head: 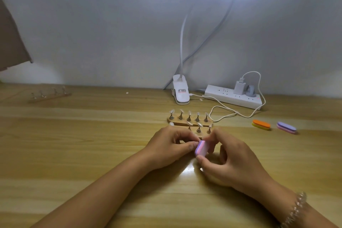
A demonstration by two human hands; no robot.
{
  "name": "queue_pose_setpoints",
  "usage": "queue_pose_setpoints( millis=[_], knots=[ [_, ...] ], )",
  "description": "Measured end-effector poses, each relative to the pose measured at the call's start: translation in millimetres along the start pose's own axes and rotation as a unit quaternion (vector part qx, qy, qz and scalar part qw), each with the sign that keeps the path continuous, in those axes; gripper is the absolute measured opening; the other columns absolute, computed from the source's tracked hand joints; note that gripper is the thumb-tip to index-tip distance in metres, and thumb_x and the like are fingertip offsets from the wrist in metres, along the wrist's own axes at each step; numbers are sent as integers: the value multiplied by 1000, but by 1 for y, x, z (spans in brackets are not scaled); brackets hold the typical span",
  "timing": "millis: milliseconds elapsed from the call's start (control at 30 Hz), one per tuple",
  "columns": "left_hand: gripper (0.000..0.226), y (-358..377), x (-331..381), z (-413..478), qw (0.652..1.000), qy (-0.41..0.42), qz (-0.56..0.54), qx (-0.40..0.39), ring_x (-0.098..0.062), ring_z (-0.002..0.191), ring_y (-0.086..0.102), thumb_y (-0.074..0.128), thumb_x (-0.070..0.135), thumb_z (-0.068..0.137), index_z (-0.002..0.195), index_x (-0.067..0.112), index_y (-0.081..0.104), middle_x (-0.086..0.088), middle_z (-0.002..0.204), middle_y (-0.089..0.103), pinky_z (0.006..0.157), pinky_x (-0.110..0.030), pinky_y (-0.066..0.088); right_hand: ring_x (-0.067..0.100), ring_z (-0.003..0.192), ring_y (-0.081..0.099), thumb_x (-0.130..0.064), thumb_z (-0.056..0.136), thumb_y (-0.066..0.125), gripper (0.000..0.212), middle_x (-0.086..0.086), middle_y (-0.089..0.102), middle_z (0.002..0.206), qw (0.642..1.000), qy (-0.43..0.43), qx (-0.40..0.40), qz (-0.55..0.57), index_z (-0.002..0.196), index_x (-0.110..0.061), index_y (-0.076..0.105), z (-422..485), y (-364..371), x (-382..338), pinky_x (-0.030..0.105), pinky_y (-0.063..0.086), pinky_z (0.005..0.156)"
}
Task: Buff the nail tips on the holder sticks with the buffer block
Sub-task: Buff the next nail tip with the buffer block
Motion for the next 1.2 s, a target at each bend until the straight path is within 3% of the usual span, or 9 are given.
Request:
queue_pose_setpoints(
  millis=[167, 300, 400, 567, 700, 833, 967, 1100, 1200],
  knots=[
    [14, 1, -1, 0, 1000, -7, 0, 1, 3, 67, 55, 67, 16, 93, 100, 22, 78, 11, 88, 72, 59, -21, 38, 0, 64, 51, -44, 74, 74, 28, -16, 59, 86, 999, 15, 39, -17, 89, -31, 54, 1, -9, 4, 24, 36, 55],
    [14, -1, -2, 0, 1000, -10, -9, 6, 4, 68, 56, 66, 16, 94, 100, 21, 77, 12, 84, 70, 59, -20, 40, 4, 72, 55, -57, 71, 61, 31, -19, 59, 86, 998, -1, -12, -68, 89, -34, 51, -3, 1, -6, 28, 47, 58],
    [14, -1, -4, 0, 1000, -17, -19, 8, -3, 68, 56, 67, 18, 94, 101, 23, 77, 12, 84, 71, 57, -22, 42, 6, 71, 55, -50, 74, 67, 29, -17, 59, 85, 997, 29, 44, -56, 90, -31, 53, -1, -11, 1, 32, 46, 60],
    [11, -1, -3, 0, 999, -17, -31, 12, 1, 64, 57, 67, 17, 94, 99, 20, 77, 12, 81, 70, 54, -18, 43, 7, 76, 59, -64, 69, 52, 38, -19, 59, 85, 995, 15, -8, -96, 90, -32, 50, -4, 1, -6, 33, 50, 63],
    [10, -1, -3, -2, 997, -30, -64, 18, -7, 52, 53, 65, 17, 96, 95, 23, 73, 10, 78, 71, 44, -20, 43, 3, 71, 56, -45, 73, 68, 28, -16, 60, 85, 995, 64, 67, -41, 92, -31, 53, 0, -15, 9, 31, 43, 63],
    [12, -1, -2, -2, 997, -30, -65, 14, -11, 62, 59, 64, 13, 95, 95, 24, 68, 7, 86, 72, 48, -30, 49, -3, 67, 51, -36, 75, 72, 32, -18, 58, 89, 996, 49, 57, -39, 99, -31, 51, -1, -12, 7, 24, 36, 60],
    [16, -2, -1, -2, 998, -20, -52, 19, -1, 57, 54, 60, 6, 96, 94, 22, 64, 12, 84, 68, 47, -25, 45, -8, 70, 50, -37, 76, 72, 34, -21, 55, 93, 996, 27, 35, -73, 100, -34, 47, -3, -7, 1, 19, 34, 55],
    [17, -1, 1, -1, 999, -10, -43, 19, 8, 60, 55, 59, 7, 97, 98, 22, 67, 10, 85, 68, 57, -13, 42, -9, 73, 50, -39, 78, 71, 34, -22, 55, 95, 997, 20, 28, -69, 101, -35, 46, -2, -6, 1, 17, 32, 54],
    [22, -2, 0, -2, 999, -9, -22, 28, 6, 56, 54, 58, 12, 98, 91, 32, 63, 11, 84, 68, 60, -21, 44, -9, 69, 49, -45, 77, 68, 35, -21, 55, 97, 996, 6, 17, -82, 103, -36, 47, -4, -2, -2, 18, 34, 54]
  ],
)
Point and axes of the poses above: each hand's wrist, its own z-axis towards the middle knuckle, its own y-axis out of the palm, x = y × z, the point moved 8 cm from there along z, towards the middle knuckle
